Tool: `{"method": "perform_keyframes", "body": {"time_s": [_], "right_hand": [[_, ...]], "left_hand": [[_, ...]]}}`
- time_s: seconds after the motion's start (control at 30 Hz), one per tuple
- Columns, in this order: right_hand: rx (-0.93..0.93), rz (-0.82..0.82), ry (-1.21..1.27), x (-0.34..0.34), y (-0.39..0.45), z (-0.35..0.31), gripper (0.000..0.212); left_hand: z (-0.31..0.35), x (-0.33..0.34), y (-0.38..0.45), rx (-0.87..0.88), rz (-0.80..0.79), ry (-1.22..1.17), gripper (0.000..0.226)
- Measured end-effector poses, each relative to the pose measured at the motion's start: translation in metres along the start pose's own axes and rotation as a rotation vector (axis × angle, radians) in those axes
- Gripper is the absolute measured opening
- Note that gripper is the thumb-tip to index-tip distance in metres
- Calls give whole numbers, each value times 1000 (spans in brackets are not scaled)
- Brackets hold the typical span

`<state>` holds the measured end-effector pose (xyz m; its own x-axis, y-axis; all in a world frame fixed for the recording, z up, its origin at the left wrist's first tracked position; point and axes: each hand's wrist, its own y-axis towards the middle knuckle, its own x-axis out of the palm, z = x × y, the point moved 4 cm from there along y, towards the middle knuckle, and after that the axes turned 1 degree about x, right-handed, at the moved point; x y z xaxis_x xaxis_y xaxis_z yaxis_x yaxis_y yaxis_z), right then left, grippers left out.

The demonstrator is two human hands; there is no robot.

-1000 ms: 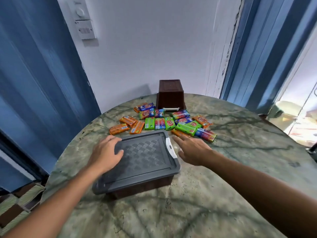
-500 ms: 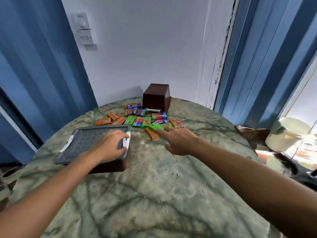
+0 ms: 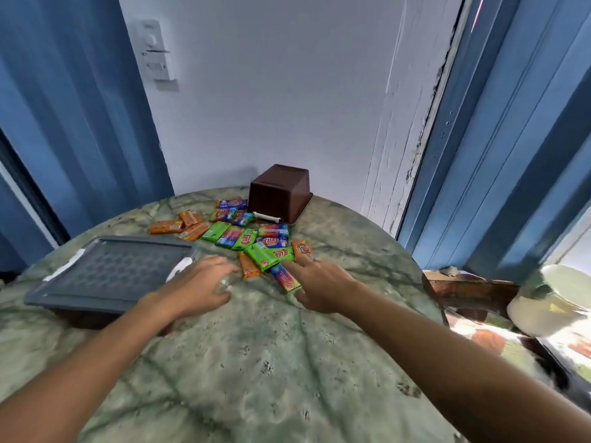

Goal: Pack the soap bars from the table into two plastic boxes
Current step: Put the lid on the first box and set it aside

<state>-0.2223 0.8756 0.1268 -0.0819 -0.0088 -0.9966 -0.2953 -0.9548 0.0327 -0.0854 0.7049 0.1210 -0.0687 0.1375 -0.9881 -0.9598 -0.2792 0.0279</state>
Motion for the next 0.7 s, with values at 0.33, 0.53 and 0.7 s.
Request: {"method": "perform_keyframes", "body": {"time_s": [0.33,0.53,0.7], "right_hand": [[-32,-3,-23,-5,-19,143,66],[-208,5,-40,-12,-9,200,62],[-350,-41,-80,-4,-4,229,64]], "left_hand": [[117,6,85,-101,-151,40,61],[161,3,104,-250,-79,47,59],[197,7,101,-390,-86,14,56]]}}
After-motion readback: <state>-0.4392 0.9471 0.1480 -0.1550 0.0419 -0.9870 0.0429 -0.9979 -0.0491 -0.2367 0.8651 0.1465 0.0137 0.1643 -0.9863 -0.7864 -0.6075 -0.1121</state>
